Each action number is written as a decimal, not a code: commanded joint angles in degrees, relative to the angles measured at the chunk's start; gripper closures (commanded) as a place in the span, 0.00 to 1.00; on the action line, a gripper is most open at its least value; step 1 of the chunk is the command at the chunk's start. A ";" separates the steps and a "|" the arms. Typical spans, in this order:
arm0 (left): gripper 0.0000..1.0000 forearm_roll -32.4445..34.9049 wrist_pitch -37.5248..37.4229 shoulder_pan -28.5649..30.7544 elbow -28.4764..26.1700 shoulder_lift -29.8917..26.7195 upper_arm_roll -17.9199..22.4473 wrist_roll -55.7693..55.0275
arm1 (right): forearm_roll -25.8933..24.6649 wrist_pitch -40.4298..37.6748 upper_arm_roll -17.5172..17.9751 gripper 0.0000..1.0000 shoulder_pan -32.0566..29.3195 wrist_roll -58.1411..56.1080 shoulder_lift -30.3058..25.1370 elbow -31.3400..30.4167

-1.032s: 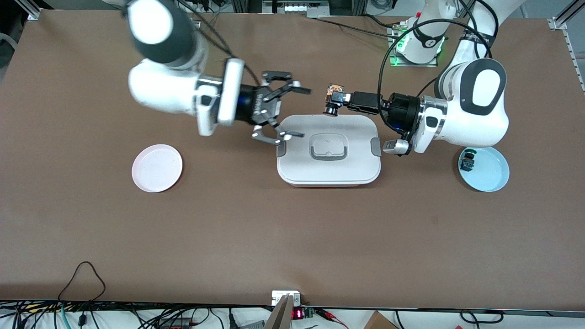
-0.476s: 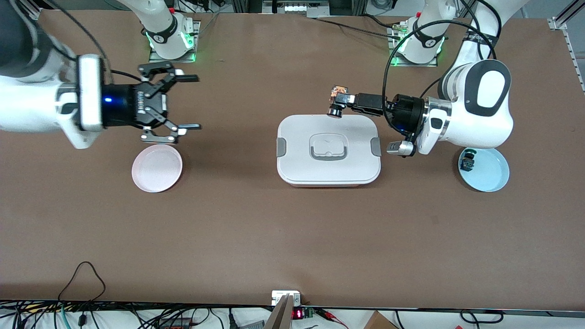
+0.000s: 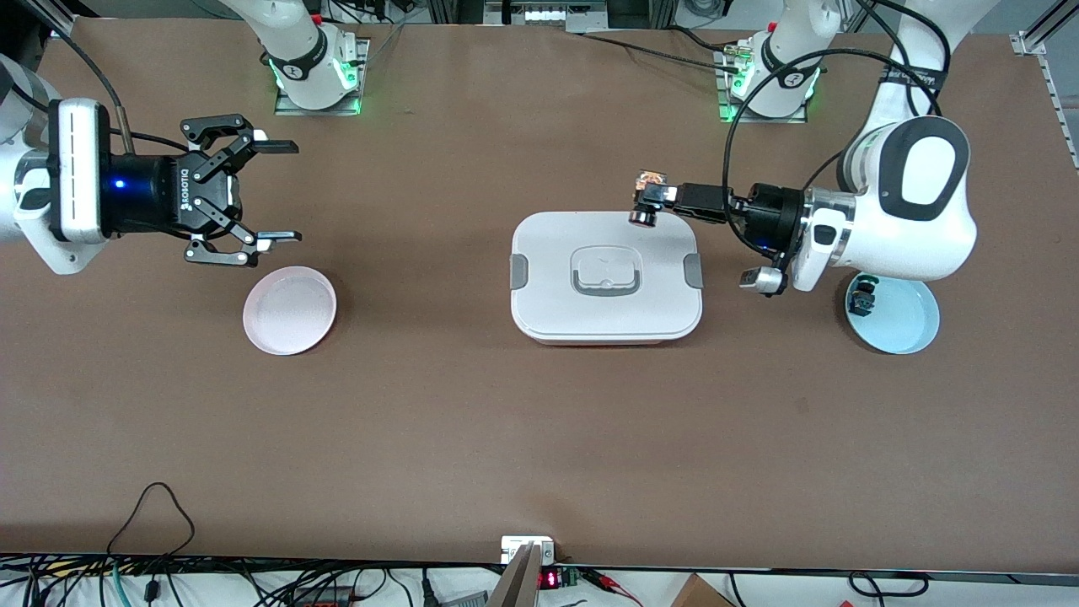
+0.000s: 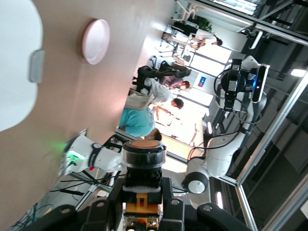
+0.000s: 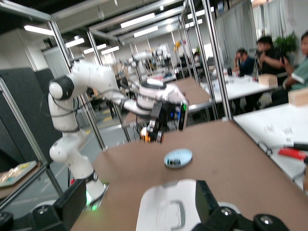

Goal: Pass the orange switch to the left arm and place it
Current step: 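Carry the switch to the blue plate with the left gripper while the right gripper retracts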

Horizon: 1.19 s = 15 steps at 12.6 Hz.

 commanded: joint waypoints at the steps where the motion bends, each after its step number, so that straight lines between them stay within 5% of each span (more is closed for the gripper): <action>1: 1.00 5.20 -2.02 0.24 -0.93 -1.07 3.34 -0.81 | -10.18 -2.91 -0.61 0.00 -0.40 3.58 -1.59 -0.26; 9: 1.00 18.13 -2.90 0.24 -0.58 -1.07 8.00 3.48 | -47.89 -6.44 -3.86 0.00 -0.40 34.93 -11.61 2.02; 15: 1.00 30.68 -3.87 1.56 -0.05 -2.38 9.59 14.88 | -73.56 -9.96 -8.96 0.00 -0.49 39.00 -11.53 4.13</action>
